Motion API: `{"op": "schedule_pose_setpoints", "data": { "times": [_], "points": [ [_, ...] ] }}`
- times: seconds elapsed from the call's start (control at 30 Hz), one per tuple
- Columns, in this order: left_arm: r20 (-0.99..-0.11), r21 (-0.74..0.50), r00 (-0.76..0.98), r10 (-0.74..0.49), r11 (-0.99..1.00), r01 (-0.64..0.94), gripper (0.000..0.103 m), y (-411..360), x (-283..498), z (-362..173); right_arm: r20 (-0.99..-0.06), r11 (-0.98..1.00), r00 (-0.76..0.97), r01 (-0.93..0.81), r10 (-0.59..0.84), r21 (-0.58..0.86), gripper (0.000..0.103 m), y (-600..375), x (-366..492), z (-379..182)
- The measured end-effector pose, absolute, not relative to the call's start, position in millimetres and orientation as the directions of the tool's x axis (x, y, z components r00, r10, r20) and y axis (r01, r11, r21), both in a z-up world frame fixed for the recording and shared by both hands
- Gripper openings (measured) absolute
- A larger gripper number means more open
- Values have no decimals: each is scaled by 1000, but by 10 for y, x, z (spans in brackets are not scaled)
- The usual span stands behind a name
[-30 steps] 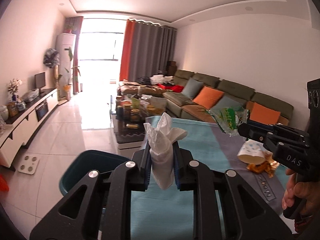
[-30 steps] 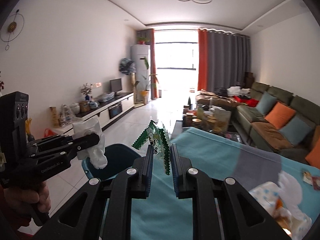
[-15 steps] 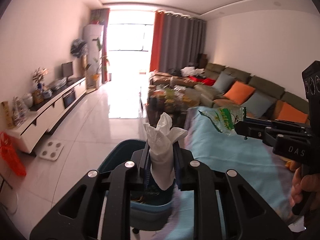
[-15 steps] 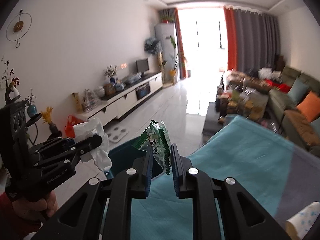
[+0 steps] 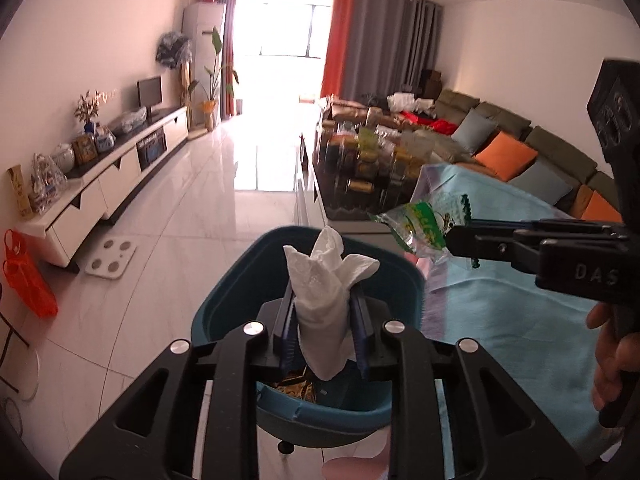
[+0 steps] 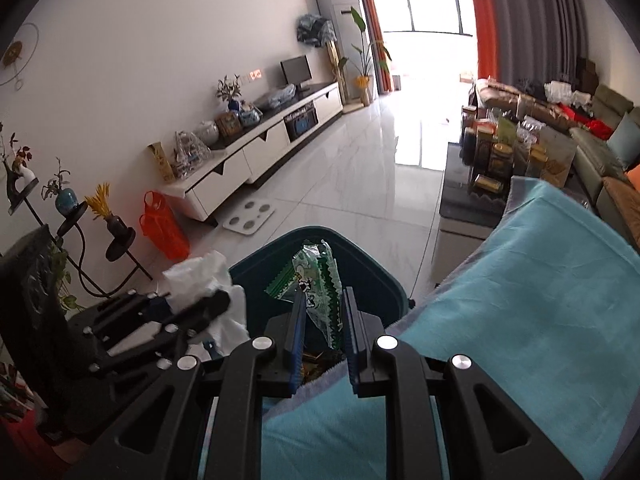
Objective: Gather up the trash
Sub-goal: 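Carry both items over the teal bin and open both tools to drop them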
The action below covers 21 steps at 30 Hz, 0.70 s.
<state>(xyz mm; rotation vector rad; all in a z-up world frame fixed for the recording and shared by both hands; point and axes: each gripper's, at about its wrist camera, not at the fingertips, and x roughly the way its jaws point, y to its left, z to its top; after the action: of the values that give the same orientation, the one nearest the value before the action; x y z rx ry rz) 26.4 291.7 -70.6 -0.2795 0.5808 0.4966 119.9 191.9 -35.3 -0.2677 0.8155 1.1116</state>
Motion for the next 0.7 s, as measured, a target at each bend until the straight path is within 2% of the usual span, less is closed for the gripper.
{"op": "schedule_pose_setpoints", "data": {
  "times": [0.17, 0.23, 0.27, 0.33, 0.37, 0.43, 0.57, 0.63, 0.7],
  "points": [
    [-606, -123, 709, 362, 838, -532, 30, 3050, 497, -859, -736, 461, 163, -859, 658, 222, 19, 2128, 1301, -482],
    [-609, -121, 706, 362, 837, -533, 37, 3083, 565, -889, -743, 459, 151, -858, 653, 229, 22, 2189, 1333, -519],
    [-606, -118, 705, 367, 836, -536, 39, 3102, 586, -893, -746, 464, 152, -856, 648, 229, 28, 2211, 1341, -540],
    [-615, -114, 696, 370, 832, -543, 62, 3110, 645, -903, -743, 471, 162, -852, 650, 227, 36, 2212, 1348, -550],
    [-612, -114, 695, 379, 827, -551, 64, 3124, 644, -907, -737, 478, 166, -847, 655, 234, 41, 2193, 1344, -543],
    [-606, -124, 700, 379, 824, -553, 80, 3139, 633, -912, -726, 485, 177, -841, 664, 239, 46, 2154, 1354, -516],
    [-600, -144, 710, 369, 823, -549, 97, 3107, 615, -923, -693, 498, 209, -832, 690, 246, 54, 1999, 1350, -391],
    [-594, -127, 702, 393, 816, -564, 97, 3097, 614, -904, -679, 503, 216, -825, 702, 257, 57, 1931, 1381, -351],
    [-591, -137, 704, 394, 811, -569, 98, 3090, 572, -876, -656, 506, 223, -816, 721, 278, 64, 1813, 1366, -300]
  ]
}}
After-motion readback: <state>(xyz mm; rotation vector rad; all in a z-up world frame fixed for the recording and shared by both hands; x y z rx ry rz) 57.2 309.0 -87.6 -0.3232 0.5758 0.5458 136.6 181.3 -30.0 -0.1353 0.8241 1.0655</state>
